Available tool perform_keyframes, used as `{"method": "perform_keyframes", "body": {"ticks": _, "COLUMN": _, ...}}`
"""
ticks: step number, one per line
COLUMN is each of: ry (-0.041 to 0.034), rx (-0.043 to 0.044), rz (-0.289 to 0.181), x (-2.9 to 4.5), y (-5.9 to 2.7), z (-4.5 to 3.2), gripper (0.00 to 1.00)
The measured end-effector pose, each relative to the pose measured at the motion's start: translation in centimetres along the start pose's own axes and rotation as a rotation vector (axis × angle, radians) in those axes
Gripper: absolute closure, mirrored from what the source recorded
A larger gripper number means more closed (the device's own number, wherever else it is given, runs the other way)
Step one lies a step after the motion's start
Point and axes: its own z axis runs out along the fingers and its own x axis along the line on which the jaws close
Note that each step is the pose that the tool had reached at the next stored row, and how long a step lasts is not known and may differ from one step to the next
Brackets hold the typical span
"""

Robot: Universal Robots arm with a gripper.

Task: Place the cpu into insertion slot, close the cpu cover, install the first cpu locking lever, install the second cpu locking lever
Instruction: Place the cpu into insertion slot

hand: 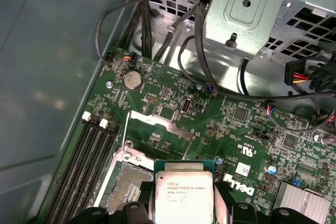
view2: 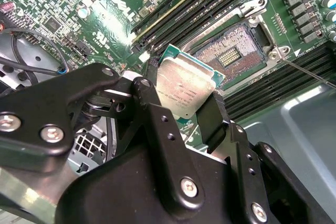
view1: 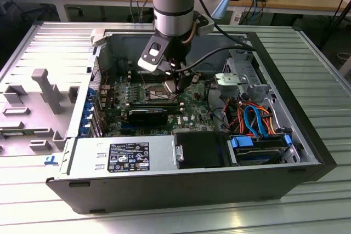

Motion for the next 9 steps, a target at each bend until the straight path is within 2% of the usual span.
{"method": "perform_keyframes", "body": {"ticks": 9, "ry": -0.0006, "rx": -0.0001, "rz": 0.006, "x": 0.00, "y": -0.01, "z": 0.15, "gripper": 0.46}}
